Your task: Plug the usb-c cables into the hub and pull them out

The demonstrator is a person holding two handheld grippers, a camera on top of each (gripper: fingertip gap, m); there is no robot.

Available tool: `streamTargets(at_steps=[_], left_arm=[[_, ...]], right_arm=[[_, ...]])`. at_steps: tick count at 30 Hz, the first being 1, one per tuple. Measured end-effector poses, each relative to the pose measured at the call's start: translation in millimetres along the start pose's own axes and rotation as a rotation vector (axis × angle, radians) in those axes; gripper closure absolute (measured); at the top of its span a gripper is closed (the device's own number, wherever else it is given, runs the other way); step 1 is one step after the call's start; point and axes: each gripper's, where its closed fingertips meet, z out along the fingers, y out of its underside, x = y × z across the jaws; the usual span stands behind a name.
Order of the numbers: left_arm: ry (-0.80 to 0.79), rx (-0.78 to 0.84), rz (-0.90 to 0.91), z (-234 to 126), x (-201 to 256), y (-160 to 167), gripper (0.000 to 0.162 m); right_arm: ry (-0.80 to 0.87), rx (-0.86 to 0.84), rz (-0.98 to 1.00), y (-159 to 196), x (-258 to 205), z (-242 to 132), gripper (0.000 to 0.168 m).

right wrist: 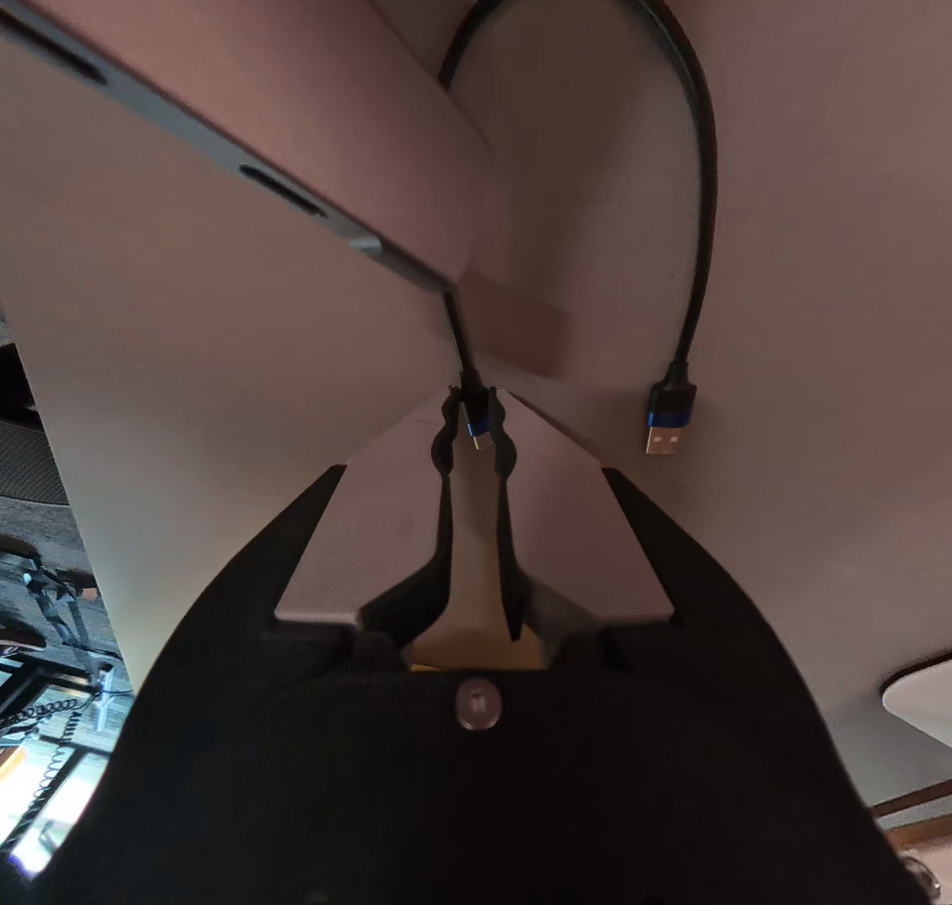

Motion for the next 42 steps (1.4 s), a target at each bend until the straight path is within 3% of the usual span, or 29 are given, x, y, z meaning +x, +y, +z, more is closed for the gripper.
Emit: streamTargets(at_steps=[4, 9, 14, 19, 23, 27, 32, 36, 42], left_arm=[[-0.023, 0.006, -0.003, -1.9, -5.0, -1.5, 0.155], [-0.114, 0.037, -0.004, -9.7, -23.2, -8.8, 0.155], [-0.322, 0.089, 0.022, -28.5, -57.2, -20.5, 0.155], [-0.297, 0.087, 0.048, -24.7, -51.5, -20.4, 0.155], [-0.264, 0.032, 0.081, -13.9, -42.5, -10.2, 0.154], [-0.311, -0.014, 0.107, -10.5, -46.2, -3.4, 0.154], [-0.361, -0.012, 0.140, -11.4, -50.2, -7.2, 0.154], [-0.408, -0.011, 0.164, -13.1, -55.0, -9.8, 0.154], [-0.415, -0.022, 0.150, -13.0, -57.2, -7.3, 0.154]], right_arm=[[0.035, 0.024, 0.042, -1.2, -0.3, 0.5, 0.161], [0.043, 0.321, 0.270, -20.8, 1.8, -4.0, 0.162], [-0.006, 0.849, 0.590, -49.6, 16.9, -49.1, 0.161], [-0.202, 1.488, 0.762, -56.3, 26.6, -125.2, 0.162], [-0.333, 1.920, 0.741, -54.1, 20.6, -174.2, 0.163], [-0.165, 2.136, 0.823, -62.9, 16.1, -177.9, 0.162], [-0.051, 2.271, 0.850, -76.3, -0.2, -174.2, 0.162], [0.087, 2.281, 0.841, -85.1, -7.4, -175.6, 0.163], [0.388, 2.101, 0.821, -93.6, -10.8, -170.5, 0.163]])
